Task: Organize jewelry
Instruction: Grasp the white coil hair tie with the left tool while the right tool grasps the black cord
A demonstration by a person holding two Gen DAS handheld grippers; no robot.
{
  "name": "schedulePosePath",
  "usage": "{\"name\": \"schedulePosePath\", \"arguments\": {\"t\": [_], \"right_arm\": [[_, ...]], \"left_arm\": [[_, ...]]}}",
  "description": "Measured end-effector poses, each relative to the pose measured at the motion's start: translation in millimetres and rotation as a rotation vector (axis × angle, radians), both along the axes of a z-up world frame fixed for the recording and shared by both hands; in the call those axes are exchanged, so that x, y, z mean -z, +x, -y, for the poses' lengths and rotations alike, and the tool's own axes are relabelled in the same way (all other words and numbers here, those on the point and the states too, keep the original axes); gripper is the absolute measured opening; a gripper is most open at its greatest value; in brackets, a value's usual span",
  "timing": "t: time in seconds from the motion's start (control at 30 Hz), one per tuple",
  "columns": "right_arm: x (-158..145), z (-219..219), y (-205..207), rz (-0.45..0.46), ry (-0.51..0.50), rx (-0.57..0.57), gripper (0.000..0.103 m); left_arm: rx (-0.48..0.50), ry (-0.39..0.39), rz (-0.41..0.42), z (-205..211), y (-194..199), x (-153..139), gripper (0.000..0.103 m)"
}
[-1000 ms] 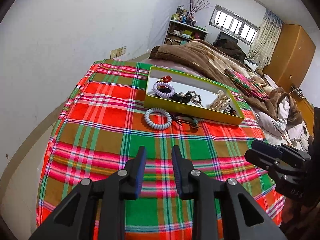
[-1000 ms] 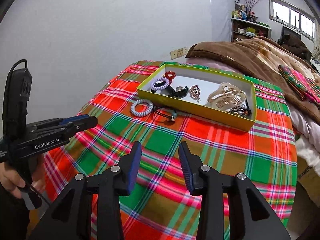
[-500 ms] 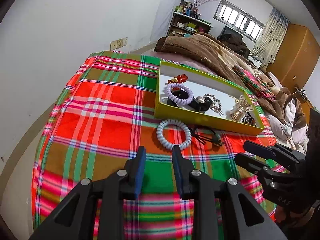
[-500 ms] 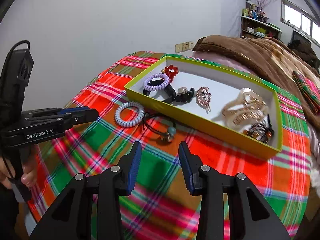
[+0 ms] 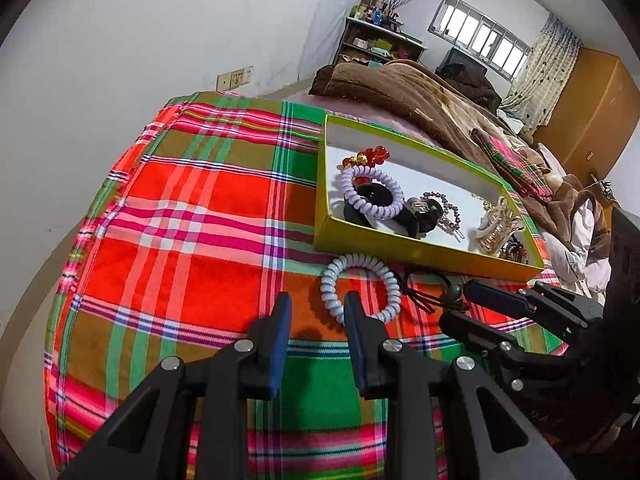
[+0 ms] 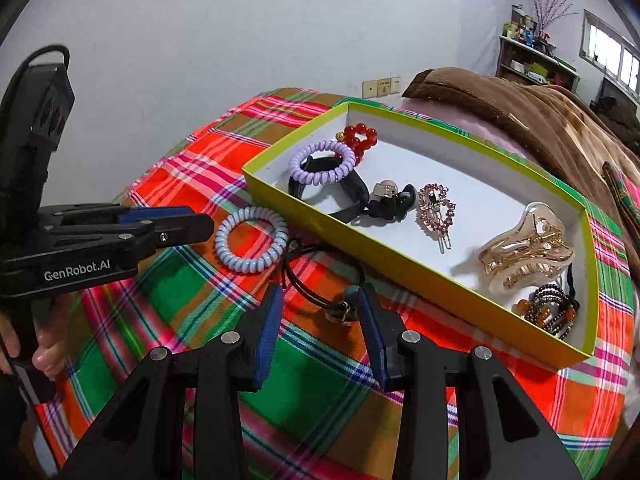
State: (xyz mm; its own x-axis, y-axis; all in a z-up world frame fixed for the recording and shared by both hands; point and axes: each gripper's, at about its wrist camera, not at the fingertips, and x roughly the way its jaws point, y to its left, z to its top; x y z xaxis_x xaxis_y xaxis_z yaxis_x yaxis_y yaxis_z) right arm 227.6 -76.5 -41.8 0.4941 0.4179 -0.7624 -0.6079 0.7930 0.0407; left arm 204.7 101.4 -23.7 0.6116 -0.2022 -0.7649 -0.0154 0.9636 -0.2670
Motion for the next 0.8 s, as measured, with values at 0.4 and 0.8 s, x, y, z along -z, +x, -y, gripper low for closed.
{"name": "schedulePosePath", "arguments": {"t": [0.4,0.8], "right_arm": [[4,11,4,-0.019,0.019,0.056,0.021],[-8,33,-9,-0.02,0.077,0.086,0.021]], "left_arm": [[0.018,0.06,-0.005,12,14,8,0.035],[0.036,0.193,0.022,28,12,9,0.01]]}}
